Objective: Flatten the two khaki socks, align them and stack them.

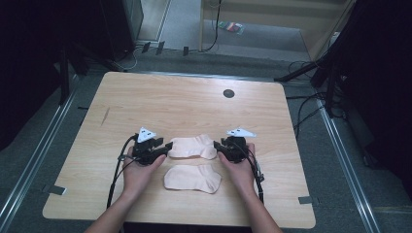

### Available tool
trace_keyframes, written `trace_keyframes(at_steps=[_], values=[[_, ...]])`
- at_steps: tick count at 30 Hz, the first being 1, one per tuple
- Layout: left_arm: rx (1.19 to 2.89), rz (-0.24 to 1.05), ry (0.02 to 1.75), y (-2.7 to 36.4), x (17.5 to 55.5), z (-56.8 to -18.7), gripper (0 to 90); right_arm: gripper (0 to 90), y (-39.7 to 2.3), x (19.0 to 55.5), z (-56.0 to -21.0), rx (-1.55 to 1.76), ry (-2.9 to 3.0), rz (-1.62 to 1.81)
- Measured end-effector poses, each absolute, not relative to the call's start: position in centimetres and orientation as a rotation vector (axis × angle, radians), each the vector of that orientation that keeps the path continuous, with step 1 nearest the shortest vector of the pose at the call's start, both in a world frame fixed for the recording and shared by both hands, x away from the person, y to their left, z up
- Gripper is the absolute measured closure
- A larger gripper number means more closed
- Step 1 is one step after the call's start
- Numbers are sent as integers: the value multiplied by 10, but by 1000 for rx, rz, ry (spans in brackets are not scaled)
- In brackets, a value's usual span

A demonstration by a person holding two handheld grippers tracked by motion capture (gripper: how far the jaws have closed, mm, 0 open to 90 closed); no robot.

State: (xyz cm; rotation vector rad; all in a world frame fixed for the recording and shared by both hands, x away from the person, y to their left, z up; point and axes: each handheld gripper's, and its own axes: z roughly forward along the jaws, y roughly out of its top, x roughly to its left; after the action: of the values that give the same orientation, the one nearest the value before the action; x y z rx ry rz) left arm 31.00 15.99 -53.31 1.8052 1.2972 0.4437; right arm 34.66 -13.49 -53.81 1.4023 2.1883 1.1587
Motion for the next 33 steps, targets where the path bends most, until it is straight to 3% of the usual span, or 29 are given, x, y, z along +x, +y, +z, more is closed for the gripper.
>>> trace_keyframes(at_steps=[7, 13, 16, 20, 33], values=[[1864, 453, 1293, 150, 319, -542, 604, 626, -133, 349, -546, 1408, 2190, 1144], [1903, 489, 1300, 145, 320, -546, 766, 701, -130, 348, -547, 1371, 2192, 1108], [1911, 491, 1290, 144, 320, -547, 880, 806, -129, 346, -547, 1343, 2206, 1097], [1920, 500, 1257, 145, 317, -544, 899, 873, -128, 345, -546, 1323, 2220, 1096], [1867, 514, 1187, 153, 296, -518, 900, 880, -132, 322, -513, 1293, 2187, 1203]])
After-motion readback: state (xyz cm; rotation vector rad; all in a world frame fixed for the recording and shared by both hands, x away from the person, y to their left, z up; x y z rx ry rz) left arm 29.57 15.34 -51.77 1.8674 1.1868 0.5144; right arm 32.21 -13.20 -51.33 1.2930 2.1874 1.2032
